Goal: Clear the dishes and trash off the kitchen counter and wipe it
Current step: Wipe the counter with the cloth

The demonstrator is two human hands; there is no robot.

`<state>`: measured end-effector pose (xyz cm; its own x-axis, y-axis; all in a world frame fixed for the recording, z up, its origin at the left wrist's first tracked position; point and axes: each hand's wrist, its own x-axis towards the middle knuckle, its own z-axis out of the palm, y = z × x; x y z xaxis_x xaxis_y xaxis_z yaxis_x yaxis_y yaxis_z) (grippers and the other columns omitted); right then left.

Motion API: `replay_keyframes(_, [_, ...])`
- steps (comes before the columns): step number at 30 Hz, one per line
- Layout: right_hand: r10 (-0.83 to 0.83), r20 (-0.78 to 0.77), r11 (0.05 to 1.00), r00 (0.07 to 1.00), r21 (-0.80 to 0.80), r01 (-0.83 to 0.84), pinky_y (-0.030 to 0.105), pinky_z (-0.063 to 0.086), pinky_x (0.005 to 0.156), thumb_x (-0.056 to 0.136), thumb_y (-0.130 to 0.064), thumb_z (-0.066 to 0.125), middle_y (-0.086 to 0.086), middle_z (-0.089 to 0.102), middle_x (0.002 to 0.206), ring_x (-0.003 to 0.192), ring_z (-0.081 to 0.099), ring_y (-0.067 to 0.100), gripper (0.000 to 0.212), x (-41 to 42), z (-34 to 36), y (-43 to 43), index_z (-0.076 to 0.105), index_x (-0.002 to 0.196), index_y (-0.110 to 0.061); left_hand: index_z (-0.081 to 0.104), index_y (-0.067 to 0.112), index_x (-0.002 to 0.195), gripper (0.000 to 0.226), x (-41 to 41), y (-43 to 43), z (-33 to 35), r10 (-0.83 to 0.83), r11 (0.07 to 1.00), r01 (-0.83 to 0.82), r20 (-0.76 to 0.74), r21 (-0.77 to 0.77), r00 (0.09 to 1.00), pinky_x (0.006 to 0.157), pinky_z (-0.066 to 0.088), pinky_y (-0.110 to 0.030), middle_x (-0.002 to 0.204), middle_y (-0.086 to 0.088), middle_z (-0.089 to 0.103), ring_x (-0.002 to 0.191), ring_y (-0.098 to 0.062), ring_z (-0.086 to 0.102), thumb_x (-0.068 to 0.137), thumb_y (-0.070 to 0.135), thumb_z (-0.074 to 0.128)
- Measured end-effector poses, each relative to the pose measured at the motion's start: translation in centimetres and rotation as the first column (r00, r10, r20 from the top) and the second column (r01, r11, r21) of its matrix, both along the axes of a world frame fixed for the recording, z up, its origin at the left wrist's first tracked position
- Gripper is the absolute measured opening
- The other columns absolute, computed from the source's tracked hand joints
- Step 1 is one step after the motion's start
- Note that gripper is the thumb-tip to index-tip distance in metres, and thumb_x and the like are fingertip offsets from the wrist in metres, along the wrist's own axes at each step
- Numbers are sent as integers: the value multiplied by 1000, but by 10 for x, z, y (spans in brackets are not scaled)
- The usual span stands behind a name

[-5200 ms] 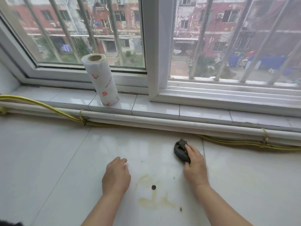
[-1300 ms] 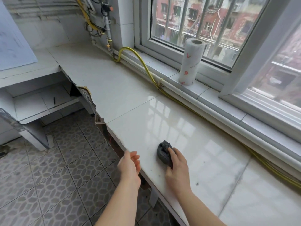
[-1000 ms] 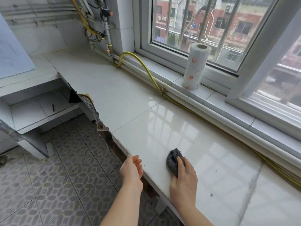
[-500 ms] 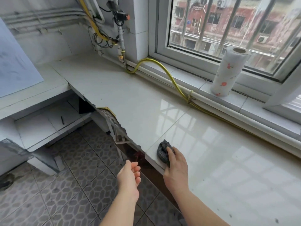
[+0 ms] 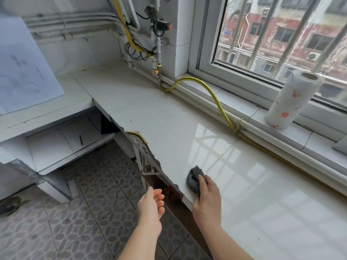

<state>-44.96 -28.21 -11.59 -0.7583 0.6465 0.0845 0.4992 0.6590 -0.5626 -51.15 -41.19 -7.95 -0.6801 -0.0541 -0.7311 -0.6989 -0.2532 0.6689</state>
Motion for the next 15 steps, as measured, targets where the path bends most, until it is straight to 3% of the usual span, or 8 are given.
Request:
replay_keyframes(4, [129,-7,992,992,-11,-129,22,16,110,79,-8,57,5,41,145,134,37,25,61,-39,5,-6,47,139,-14,66,7,92,33,-30,-8,11,59,998,-60,-32,-30,998,51,37,-23,76,-4,60,59,-12,47,100,31,45])
replay_keyframes(10, [294,-45,955,955,-17,-295,26,23,108,70,-6,44,9,48,140,128,44,29,66,-84,4,16,52,135,-11,67,8,90,34,-67,9,17,89,996,-91,-62,-24,994,51,38,-23,77,-4,60,61,-13,48,99,32,47])
replay_keyframes(12, [243,-52,970,969,-15,-244,25,24,107,73,1,49,10,49,137,125,46,30,63,-96,3,40,52,135,-10,67,7,91,33,-73,17,16,92,996,-92,-52,-7,994,51,38,-24,77,-5,60,61,-13,48,99,32,47])
replay_keyframes(15, [28,-49,999,998,-40,-30,33,33,105,76,5,55,12,50,134,121,46,32,61,-108,3,76,50,135,-7,67,7,90,33,-77,21,16,115,993,-115,-28,-3,993,51,38,-24,77,-5,60,61,-13,48,100,31,46])
